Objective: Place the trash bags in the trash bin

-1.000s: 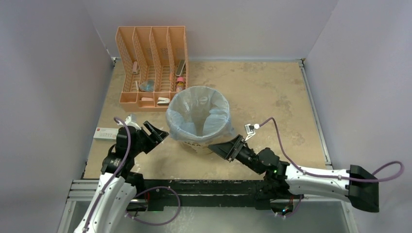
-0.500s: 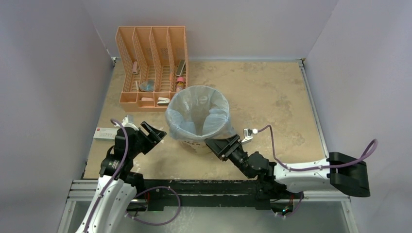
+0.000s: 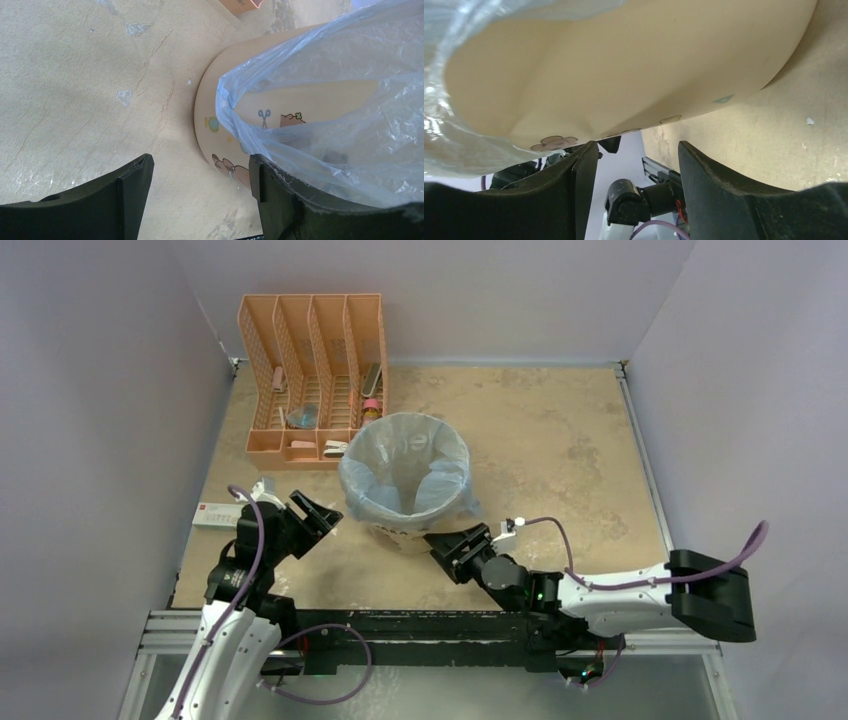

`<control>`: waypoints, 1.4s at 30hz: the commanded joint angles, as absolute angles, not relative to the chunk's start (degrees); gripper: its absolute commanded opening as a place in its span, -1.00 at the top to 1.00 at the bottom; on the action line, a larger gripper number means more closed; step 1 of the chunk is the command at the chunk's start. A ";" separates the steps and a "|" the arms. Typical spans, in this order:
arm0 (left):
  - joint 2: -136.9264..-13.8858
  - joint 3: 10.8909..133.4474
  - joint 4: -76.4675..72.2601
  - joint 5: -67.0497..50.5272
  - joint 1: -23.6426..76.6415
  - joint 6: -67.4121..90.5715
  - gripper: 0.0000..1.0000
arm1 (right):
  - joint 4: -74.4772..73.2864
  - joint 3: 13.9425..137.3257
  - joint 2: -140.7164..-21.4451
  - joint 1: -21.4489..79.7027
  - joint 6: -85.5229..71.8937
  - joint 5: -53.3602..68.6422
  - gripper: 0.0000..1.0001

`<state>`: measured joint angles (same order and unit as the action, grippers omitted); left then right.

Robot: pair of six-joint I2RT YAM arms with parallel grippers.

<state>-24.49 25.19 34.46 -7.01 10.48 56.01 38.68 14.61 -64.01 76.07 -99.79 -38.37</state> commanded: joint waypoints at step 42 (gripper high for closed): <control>-26.88 29.62 33.34 -4.96 10.20 55.29 -0.39 | 19.48 22.17 -39.69 54.07 -67.66 -30.28 0.02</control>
<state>-26.85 26.92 35.27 -5.19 10.46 55.96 10.33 23.44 -38.70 62.52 -71.33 -44.69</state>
